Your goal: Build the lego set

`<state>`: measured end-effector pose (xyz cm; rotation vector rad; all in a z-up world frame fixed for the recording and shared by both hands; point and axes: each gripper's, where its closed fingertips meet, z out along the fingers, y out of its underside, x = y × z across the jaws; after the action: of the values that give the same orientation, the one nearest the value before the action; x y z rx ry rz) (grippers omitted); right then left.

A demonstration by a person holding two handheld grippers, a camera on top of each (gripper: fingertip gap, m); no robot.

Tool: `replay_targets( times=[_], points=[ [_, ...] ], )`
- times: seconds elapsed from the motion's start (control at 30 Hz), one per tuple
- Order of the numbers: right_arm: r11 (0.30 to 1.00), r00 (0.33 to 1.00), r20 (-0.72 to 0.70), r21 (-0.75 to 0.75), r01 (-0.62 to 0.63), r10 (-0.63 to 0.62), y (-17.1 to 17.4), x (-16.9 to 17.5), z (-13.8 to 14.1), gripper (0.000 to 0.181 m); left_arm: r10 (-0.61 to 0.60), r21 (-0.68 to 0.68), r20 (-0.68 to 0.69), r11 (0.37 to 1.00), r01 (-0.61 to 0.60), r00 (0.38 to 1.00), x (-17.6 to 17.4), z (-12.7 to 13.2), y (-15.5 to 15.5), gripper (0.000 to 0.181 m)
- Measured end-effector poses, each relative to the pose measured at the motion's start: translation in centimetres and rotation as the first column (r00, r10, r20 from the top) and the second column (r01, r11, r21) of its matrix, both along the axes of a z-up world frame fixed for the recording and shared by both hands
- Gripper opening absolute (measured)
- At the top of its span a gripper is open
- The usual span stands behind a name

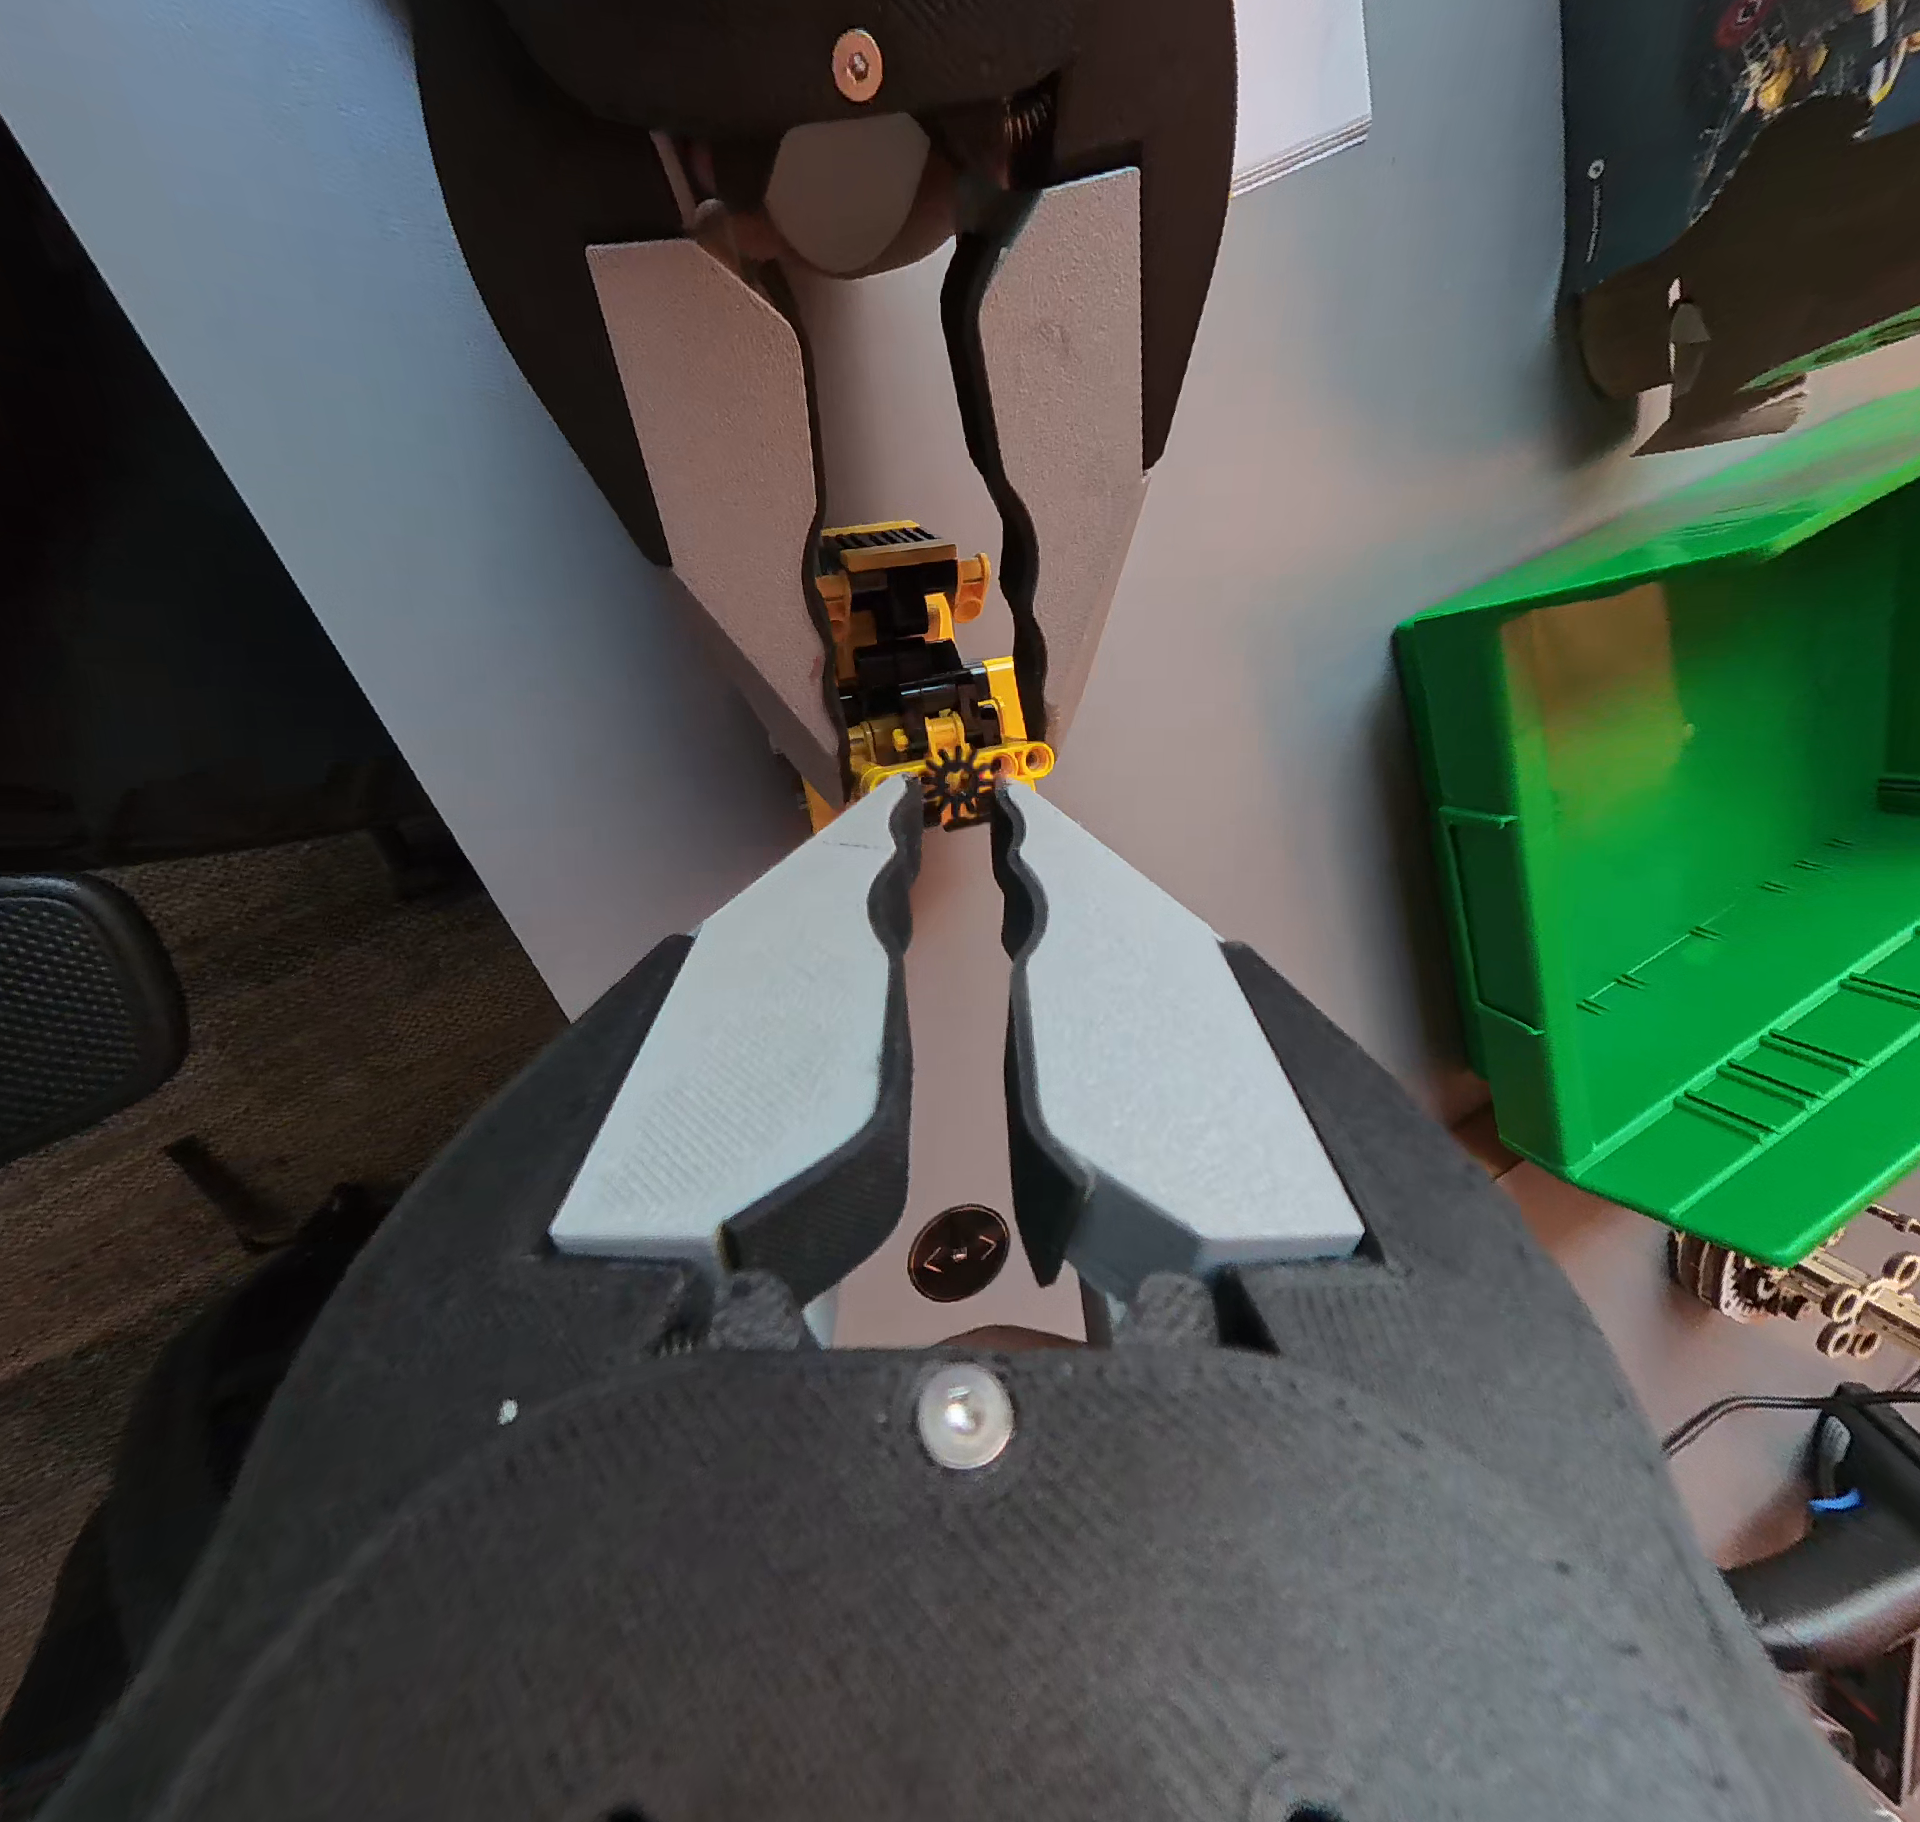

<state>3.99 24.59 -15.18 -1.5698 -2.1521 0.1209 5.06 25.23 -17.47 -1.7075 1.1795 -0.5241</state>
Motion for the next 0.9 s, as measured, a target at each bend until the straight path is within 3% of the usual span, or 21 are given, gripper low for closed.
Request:
replay_targets(
  times=[0.57, 0.9],
  points=[
    [1.0, 1.0, 0.023, 0.021, 0.003, -0.004, 0.36, 0.16, 0.03, 0.01, 0.003, 0.007, -0.005, 1.0, -0.003, 1.0, 0.01, -0.03, 0.05, 0.039],
    [0.997, 1.0, -0.016, -0.074, -0.018, 0.017, 0.28, -0.05, 0.05, 0.01, 0.001, 0.0, -0.001, 1.0, -0.001, 1.0, 0.02, -0.04, 0.08, 0.039]
  ],
)
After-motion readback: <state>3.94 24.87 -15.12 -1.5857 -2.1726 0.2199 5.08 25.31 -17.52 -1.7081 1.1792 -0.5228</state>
